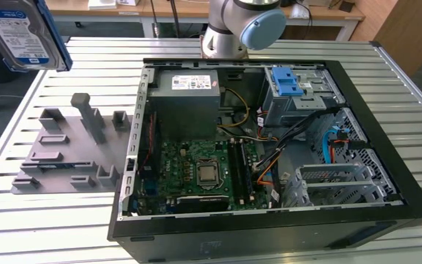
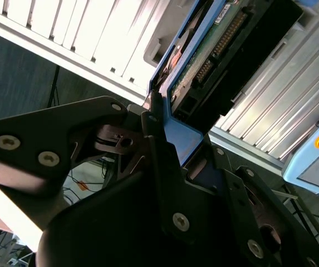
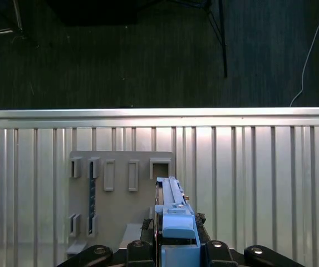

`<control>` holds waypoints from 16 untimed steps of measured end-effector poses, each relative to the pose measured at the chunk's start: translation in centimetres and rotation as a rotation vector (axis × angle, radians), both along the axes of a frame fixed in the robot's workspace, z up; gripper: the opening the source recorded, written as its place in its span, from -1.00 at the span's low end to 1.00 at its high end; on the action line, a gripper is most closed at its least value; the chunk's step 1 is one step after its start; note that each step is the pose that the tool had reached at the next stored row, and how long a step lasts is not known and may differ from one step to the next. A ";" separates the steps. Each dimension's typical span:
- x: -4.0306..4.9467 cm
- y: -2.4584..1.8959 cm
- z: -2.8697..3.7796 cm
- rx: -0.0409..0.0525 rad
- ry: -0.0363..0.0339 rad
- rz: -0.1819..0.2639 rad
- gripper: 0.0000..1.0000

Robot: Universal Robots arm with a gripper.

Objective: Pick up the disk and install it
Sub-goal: 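Pick up the disk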

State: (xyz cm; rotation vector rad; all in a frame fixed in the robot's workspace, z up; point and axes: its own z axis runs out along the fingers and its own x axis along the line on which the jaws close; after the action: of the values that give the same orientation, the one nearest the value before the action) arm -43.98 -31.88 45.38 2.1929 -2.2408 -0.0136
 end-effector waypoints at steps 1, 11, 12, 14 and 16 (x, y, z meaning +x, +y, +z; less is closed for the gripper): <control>0.00 0.00 0.05 0.0000 0.0000 0.000 -0.27; 0.00 0.03 0.62 0.0000 0.0000 0.000 -0.27; 0.00 0.03 0.72 0.0000 0.0000 0.000 -0.27; 0.00 0.04 0.90 -0.0002 0.0000 0.000 -0.27; 0.00 0.04 1.08 -0.0002 0.0000 0.000 -0.27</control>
State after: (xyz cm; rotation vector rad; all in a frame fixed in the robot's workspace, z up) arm -43.98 -31.83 46.45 2.1927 -2.2408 -0.0134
